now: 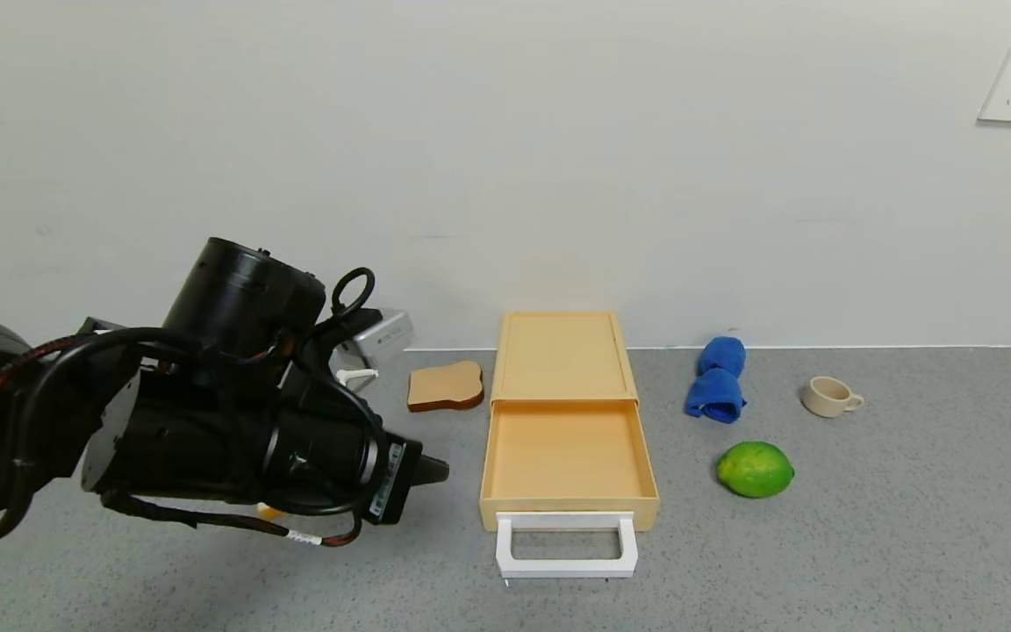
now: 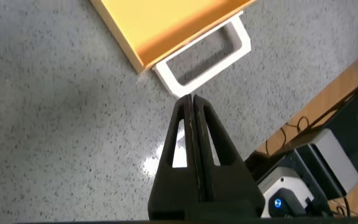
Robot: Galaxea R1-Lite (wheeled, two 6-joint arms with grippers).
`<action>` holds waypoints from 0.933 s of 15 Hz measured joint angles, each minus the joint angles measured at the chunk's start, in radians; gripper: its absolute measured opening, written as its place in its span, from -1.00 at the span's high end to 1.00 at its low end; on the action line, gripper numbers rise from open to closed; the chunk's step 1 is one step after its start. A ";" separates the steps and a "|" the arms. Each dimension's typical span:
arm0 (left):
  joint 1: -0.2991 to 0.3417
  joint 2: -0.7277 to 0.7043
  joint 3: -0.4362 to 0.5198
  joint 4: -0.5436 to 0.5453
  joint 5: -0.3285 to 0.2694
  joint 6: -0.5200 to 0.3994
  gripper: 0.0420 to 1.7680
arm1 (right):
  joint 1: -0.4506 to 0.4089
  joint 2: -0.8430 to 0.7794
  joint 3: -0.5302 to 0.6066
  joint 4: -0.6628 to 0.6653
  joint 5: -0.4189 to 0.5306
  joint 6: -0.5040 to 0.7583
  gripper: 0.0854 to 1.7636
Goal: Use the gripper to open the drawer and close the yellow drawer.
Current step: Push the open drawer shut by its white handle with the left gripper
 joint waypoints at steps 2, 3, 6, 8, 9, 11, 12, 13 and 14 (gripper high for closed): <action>-0.044 0.011 -0.004 -0.022 0.056 -0.037 0.93 | 0.000 0.000 0.000 0.000 0.000 0.000 -0.94; -0.070 0.018 -0.008 -0.030 0.086 -0.066 0.93 | 0.000 0.000 0.000 0.000 0.000 0.000 -0.94; -0.146 0.057 -0.042 -0.048 0.158 -0.167 0.93 | 0.000 0.000 0.000 0.000 0.000 0.000 -0.94; -0.177 0.098 -0.084 -0.046 0.195 -0.255 0.93 | 0.000 0.000 0.000 0.000 0.000 0.000 -0.94; -0.187 0.121 -0.108 -0.042 0.223 -0.299 0.93 | 0.000 0.000 0.000 0.000 -0.001 0.000 -0.94; -0.204 0.175 -0.139 -0.040 0.276 -0.352 0.93 | 0.000 0.000 0.000 0.000 0.000 0.000 -0.94; -0.210 0.201 -0.148 -0.039 0.293 -0.387 0.93 | 0.000 0.000 0.000 0.000 0.000 0.000 -0.94; -0.216 0.229 -0.157 -0.033 0.305 -0.424 0.93 | 0.000 0.000 0.000 0.000 0.000 0.000 -0.94; -0.219 0.252 -0.163 -0.023 0.311 -0.441 0.93 | 0.000 0.000 0.000 0.000 0.000 0.000 -0.94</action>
